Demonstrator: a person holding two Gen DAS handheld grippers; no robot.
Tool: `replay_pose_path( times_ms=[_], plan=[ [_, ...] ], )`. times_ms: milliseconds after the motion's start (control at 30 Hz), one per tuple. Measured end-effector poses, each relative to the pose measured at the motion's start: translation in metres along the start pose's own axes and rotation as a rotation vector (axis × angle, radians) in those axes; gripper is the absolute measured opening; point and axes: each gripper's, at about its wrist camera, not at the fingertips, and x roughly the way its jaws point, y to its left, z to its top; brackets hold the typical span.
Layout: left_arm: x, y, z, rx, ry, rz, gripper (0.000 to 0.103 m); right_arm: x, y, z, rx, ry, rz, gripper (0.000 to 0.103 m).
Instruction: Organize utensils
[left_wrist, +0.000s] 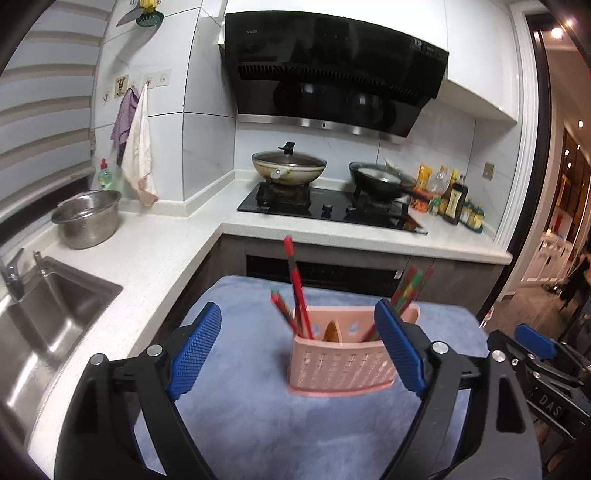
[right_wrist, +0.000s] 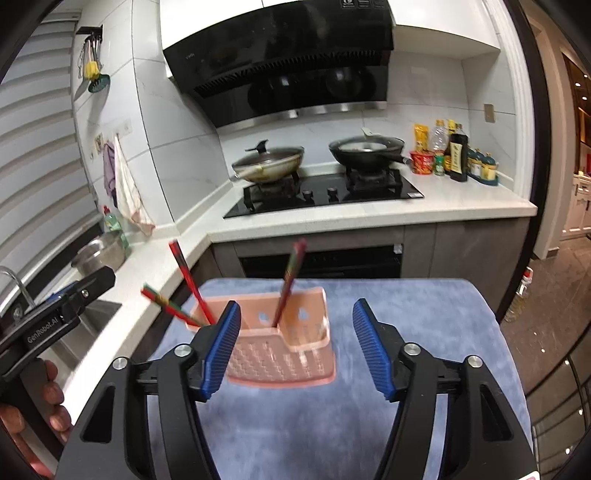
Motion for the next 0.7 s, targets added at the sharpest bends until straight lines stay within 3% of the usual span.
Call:
replay_pose_path(
  times_ms=[233, 467, 700],
  plan=[
    [-0.014, -0.009, -0.031, 0.065, 0.048, 0.043, 0.081, -0.018, 0.004, -0.04, -0.038, 0.058, -0.027, 0.062],
    [-0.025, -0.008, -0.052, 0.057, 0.096, 0.062, 0.083, -0.037, 0.017, -0.072, -0.127, 0.055, -0.078, 0.063],
    [-0.035, -0.01, -0.072, 0.068, 0.113, 0.077, 0.092, -0.047, 0.012, -0.088, -0.104, 0.08, -0.099, 0.069]
  ],
)
